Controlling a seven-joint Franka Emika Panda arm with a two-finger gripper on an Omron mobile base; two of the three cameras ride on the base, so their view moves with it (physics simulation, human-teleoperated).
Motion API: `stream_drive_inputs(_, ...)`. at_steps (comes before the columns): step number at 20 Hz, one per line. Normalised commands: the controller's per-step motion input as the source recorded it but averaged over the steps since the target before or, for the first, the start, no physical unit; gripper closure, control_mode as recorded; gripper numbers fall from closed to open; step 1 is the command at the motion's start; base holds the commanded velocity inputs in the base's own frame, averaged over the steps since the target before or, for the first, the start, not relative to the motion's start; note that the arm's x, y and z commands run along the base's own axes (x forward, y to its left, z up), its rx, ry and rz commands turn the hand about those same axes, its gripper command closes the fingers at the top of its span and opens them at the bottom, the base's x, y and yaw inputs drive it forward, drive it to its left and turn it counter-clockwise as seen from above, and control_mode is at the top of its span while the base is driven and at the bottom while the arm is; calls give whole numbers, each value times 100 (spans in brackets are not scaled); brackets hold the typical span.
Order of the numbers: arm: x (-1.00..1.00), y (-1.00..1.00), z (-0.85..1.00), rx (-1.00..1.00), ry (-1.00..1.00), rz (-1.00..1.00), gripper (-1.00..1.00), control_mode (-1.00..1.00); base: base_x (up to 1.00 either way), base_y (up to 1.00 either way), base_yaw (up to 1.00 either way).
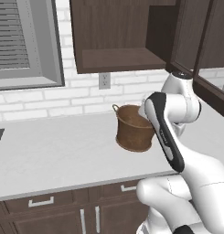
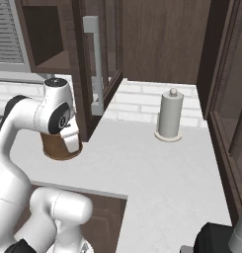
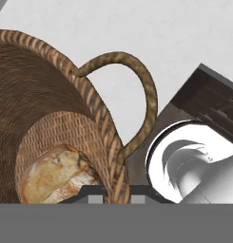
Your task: Open the cabinet, pick up the bread from the cabinet and place it in the basket. Then move the basket to the dining counter.
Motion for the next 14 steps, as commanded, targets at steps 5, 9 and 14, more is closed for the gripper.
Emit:
stream_drive_inputs(5, -20, 9, 16, -8, -2, -15, 100, -100, 0, 0, 0)
stream_drive_inputs(9, -18, -1, 49, 0, 3, -4, 100, -100, 0, 0, 0)
stream_drive_inputs(14, -13, -1, 39, 0, 7, -7, 100, -100, 0, 0, 0)
